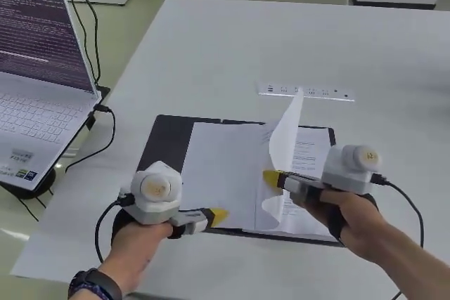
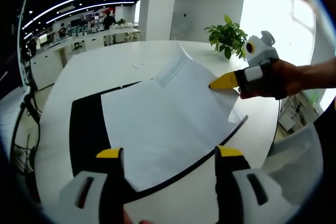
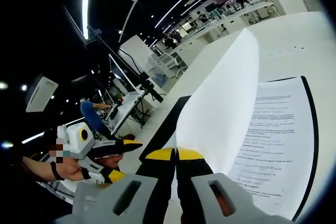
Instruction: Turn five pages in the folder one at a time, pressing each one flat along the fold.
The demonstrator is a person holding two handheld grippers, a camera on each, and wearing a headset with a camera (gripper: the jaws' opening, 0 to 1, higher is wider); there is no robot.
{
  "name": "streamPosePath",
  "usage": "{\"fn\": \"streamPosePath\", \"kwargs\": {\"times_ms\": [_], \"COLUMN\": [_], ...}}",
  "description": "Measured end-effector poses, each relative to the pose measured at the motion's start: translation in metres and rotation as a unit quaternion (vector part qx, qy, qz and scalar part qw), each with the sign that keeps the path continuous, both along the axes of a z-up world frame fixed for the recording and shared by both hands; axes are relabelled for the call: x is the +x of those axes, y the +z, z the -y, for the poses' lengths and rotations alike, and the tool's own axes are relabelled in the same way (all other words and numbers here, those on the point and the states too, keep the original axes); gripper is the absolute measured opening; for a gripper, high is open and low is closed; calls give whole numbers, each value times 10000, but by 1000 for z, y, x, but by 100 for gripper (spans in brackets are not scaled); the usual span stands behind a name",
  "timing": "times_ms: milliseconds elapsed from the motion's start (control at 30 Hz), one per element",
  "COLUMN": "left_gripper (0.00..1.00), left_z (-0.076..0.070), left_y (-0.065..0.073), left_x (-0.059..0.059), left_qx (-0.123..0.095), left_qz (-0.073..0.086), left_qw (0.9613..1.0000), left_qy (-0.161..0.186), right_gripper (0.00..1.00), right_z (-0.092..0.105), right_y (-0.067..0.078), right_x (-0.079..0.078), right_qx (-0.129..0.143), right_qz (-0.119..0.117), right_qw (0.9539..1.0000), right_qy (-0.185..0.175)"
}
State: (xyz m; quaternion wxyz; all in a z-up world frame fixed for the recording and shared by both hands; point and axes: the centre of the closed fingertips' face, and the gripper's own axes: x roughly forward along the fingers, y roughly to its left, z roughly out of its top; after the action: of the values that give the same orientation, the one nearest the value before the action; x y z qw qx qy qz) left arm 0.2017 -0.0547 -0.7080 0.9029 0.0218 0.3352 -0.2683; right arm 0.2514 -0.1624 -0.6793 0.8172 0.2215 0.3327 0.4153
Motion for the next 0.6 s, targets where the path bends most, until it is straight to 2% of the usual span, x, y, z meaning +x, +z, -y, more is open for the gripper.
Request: {"fn": "streamPosePath", "kwargs": {"times_ms": [433, 600], "left_gripper": [69, 70], "left_z": [-8, -15], "left_y": [0, 0], "left_x": [-8, -15], "left_qx": [95, 152], "left_qz": [10, 19], "left_qw": [9999, 9997], "left_qy": [-129, -184], "right_gripper": [0, 0], "right_z": [-33, -49], "right_y": [1, 2], "right_x": [-7, -11], "right_qx": [117, 136], "right_qz": [-65, -77], "right_qw": [9999, 9997], "right_qy": [94, 197]}}
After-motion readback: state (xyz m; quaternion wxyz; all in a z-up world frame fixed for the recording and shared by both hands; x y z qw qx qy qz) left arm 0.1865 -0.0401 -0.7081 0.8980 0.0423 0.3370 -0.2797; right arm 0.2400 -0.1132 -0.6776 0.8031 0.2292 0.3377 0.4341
